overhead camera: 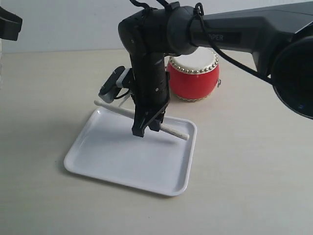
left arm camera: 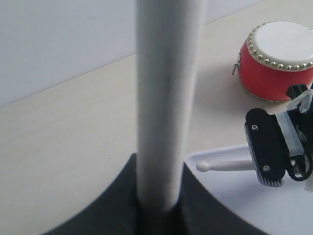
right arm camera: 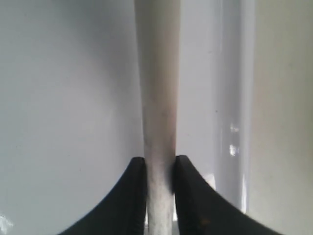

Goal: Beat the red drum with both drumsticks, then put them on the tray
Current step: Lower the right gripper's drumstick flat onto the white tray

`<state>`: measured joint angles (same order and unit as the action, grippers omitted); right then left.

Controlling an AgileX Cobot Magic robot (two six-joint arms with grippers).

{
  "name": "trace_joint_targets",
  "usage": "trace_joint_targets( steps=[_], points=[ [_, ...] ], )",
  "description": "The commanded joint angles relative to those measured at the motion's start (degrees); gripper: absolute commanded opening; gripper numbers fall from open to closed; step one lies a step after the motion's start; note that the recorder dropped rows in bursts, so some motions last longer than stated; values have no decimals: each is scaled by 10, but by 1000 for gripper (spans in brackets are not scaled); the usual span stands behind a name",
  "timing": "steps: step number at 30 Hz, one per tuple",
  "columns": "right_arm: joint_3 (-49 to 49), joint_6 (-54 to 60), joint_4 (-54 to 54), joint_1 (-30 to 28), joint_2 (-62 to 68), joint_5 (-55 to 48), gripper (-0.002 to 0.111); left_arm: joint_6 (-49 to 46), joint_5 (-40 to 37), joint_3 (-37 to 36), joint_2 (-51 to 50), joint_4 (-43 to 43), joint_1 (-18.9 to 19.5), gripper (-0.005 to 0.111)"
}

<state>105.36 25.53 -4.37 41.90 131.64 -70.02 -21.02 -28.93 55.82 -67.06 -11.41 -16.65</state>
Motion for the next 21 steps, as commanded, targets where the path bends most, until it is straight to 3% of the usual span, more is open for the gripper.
trace_joint_targets(
  steps=[1,15,19,21],
  points=[
    [2,-2,-6,1,12,1,0,-1,10,-2,3,-4,2,0],
    [2,-3,-1,1,32,14,0,-1,10,-2,3,-14,2,0],
    [2,-7,-1,1,32,16,9,-1,10,-2,3,-14,2,0],
    [2,-17,-1,1,32,19,20,-1,10,-2,3,-14,2,0]
  ],
)
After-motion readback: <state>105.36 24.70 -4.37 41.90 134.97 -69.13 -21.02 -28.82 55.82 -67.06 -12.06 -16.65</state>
